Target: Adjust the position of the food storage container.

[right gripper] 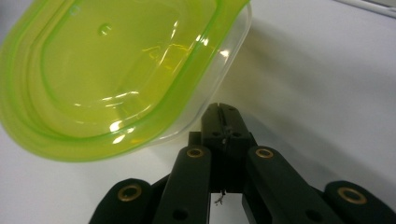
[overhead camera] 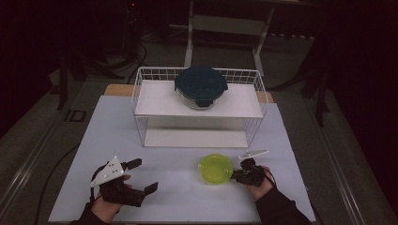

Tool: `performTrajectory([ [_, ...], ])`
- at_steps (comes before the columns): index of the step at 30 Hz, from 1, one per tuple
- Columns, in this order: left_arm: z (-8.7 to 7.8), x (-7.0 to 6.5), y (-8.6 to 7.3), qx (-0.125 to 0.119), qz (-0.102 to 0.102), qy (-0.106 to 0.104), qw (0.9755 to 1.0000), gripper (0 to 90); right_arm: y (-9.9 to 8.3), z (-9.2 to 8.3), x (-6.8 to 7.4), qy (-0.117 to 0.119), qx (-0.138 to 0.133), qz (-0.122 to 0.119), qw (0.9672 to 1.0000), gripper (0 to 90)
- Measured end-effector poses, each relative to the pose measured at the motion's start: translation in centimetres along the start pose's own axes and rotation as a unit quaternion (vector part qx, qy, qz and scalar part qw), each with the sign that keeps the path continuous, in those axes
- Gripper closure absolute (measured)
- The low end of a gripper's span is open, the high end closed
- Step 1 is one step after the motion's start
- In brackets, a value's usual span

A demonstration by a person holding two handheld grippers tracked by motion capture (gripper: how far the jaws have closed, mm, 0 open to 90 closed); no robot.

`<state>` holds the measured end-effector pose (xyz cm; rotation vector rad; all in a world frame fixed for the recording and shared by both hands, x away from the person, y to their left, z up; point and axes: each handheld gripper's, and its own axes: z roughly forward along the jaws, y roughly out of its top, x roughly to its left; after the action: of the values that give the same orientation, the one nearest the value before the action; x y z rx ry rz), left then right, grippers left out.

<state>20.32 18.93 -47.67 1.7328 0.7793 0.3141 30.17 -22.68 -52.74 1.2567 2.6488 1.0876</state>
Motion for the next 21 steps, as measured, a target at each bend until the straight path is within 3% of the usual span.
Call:
performTrajectory([
  [21,0.0,0.0,0.0,0.001,0.001,-0.001,1.0000,0.0,1.5,2.1,2.6,0.022,0.014,-0.029,0.9993,90.0],
])
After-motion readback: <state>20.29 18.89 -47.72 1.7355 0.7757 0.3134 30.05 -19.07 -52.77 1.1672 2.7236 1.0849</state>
